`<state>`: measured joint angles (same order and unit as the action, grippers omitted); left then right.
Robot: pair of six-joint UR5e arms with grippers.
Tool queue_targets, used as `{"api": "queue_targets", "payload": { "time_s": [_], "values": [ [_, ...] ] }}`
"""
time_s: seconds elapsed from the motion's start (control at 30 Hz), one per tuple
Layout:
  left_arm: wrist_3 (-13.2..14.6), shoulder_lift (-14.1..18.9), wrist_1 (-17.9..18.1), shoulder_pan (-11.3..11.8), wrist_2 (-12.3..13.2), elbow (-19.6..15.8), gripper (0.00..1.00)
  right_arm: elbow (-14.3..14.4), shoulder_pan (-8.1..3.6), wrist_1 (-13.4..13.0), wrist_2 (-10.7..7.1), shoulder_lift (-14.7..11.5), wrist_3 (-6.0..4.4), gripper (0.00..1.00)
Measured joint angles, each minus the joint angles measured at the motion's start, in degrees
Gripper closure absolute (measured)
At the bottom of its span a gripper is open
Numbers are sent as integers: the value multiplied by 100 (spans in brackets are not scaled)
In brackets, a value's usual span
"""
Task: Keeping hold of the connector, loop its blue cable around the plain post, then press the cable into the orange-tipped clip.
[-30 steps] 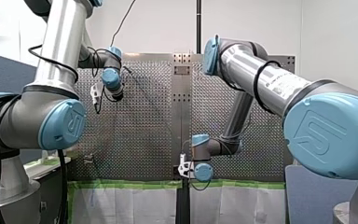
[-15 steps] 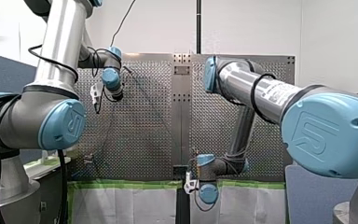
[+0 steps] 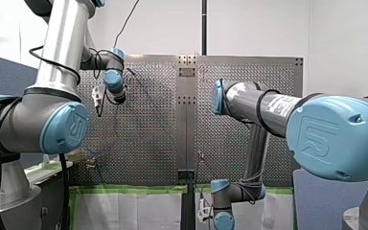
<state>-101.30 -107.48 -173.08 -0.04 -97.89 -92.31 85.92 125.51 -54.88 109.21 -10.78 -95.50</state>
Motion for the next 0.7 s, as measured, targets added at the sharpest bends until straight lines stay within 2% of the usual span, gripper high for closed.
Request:
{"api": "queue_targets", "payload": {
  "time_s": [0.2,0.4,0.53,0.7],
  "values": [
    [-10,-1,-6,-13,3,-1,0,34,-4,-26,-5,337,55,100],
    [-12,-1,-7,-24,-2,-3,0,287,-23,-268,-116,633,62,100],
    [-12,2,-20,-29,-1,-3,0,488,-21,-467,-188,566,69,100],
    [-12,1,-43,-30,-3,-3,0,754,33,-734,-212,330,72,100]
  ]
}}
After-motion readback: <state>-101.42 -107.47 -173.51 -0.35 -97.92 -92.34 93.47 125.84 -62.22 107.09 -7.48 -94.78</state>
